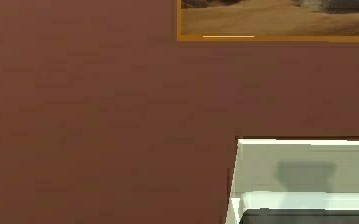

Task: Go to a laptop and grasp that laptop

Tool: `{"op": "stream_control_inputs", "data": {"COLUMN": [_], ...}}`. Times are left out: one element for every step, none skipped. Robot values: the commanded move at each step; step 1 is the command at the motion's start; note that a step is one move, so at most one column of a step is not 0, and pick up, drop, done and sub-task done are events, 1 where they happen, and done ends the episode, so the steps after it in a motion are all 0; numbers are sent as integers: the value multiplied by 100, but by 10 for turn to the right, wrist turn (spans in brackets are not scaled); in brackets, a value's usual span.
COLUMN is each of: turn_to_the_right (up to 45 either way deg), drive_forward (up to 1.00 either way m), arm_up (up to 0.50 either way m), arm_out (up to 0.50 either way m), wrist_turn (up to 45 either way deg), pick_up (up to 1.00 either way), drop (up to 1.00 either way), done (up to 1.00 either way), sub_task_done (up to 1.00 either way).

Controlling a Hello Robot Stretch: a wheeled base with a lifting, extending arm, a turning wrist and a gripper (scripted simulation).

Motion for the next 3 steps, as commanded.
{"op": "stream_control_inputs", "data": {"turn_to_the_right": [0,0,0], "drive_forward": [0,0,0], "arm_up": [0,0,0], "arm_out": [28,0,0], "wrist_turn": [0,450,450], "pick_up": [0,0,0], "drop": [0,0,0], "done": [0,0,0], "sub_task_done": [0,0,0]}}
